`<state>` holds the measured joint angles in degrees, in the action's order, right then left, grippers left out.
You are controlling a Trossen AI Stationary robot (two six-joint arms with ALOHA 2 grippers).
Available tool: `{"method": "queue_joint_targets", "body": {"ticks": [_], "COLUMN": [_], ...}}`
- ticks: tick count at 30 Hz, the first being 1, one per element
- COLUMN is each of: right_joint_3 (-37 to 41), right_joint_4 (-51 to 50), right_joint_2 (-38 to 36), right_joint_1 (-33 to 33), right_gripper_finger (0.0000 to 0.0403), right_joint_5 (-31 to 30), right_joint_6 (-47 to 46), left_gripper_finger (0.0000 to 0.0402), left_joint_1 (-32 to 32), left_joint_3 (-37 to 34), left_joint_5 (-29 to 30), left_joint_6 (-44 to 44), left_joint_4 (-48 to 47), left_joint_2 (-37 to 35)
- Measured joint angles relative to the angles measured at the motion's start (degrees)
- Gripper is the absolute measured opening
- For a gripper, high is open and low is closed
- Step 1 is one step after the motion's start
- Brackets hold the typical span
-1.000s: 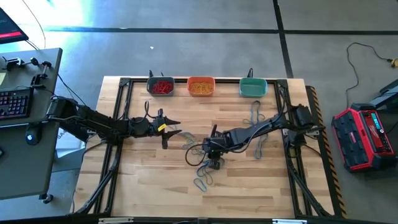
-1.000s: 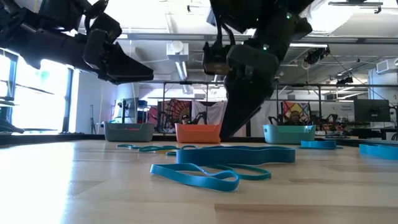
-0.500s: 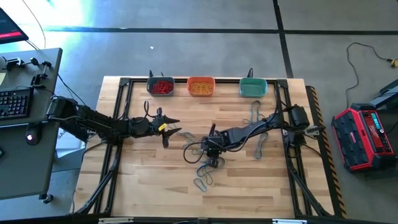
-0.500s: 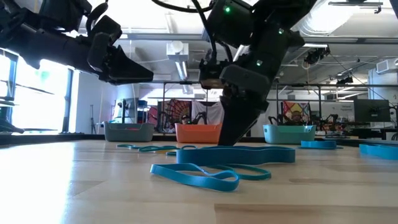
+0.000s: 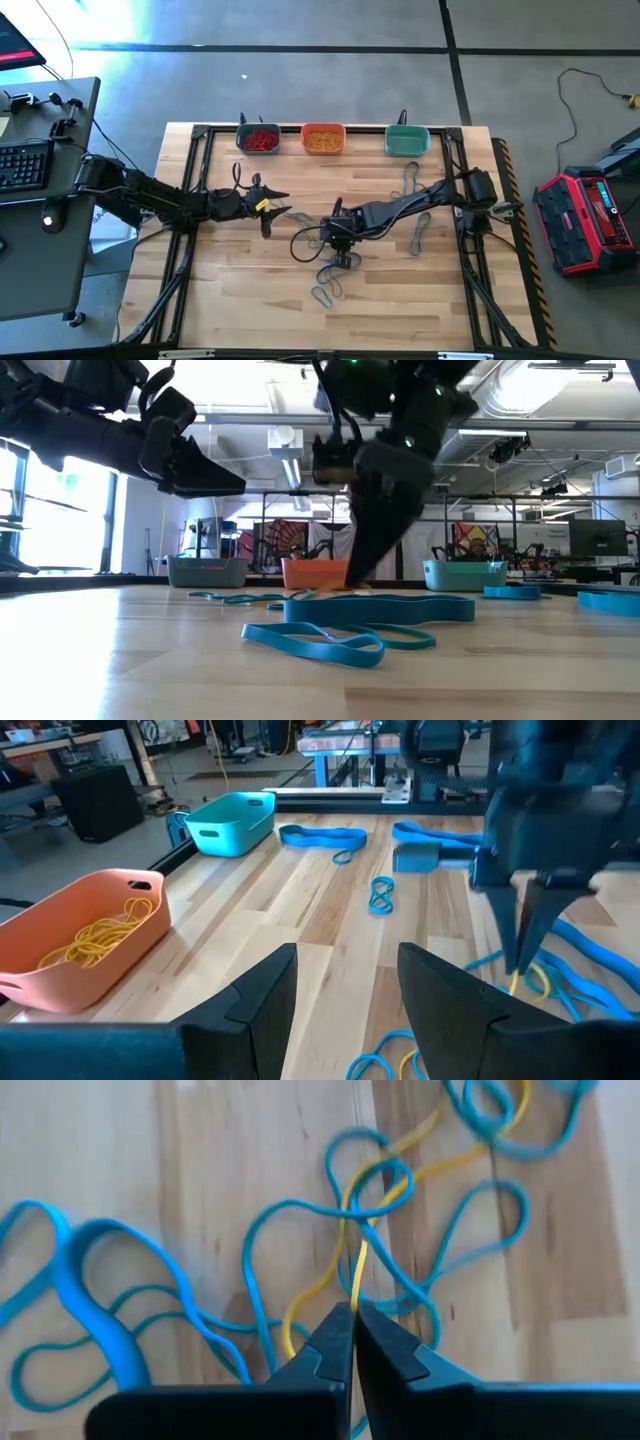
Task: Sort rubber bands into baskets
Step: Put the yellow rubber band into the orange bin
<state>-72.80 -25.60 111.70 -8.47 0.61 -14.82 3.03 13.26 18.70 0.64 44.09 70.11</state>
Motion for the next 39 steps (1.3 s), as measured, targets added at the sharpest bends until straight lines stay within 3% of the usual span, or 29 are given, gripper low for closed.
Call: {"method": "queue_joint_targets", "body": {"ticks": [7,21,28,39], "right_joint_3": [-7.71,-22.00,-26.23,-33.47], "right_joint_4": [-8.52,-23.51,-27.51,-30.50], "right_joint_2": [0.00,0.00,0.00,-0.02], "right_joint_1": [0.00,-0.04,-0.11,1.45], "right_gripper_finger": [0.0001,0.0000,0.0000,0.0000], "right_joint_5": [-2.40,-14.57,-18.25,-29.22], "right_joint_6": [4.87,9.94,11.51,16.10], "left_gripper_finger": [0.0168,0.0168,0.0168,0.0168], "left_joint_1": [0.00,0.01,0.02,0.00], "left_joint_3": [0.00,0.00,0.00,0.00], "left_joint_5": [-0.02,-0.07,-0.07,-0.07], "left_joint_6": [0.00,-1.00,-0.98,-0.83], "left_joint_4": [-1.35,-1.35,-1.35,-1.35], "left_joint_2": [0.00,0.00,0.00,0.00]}}
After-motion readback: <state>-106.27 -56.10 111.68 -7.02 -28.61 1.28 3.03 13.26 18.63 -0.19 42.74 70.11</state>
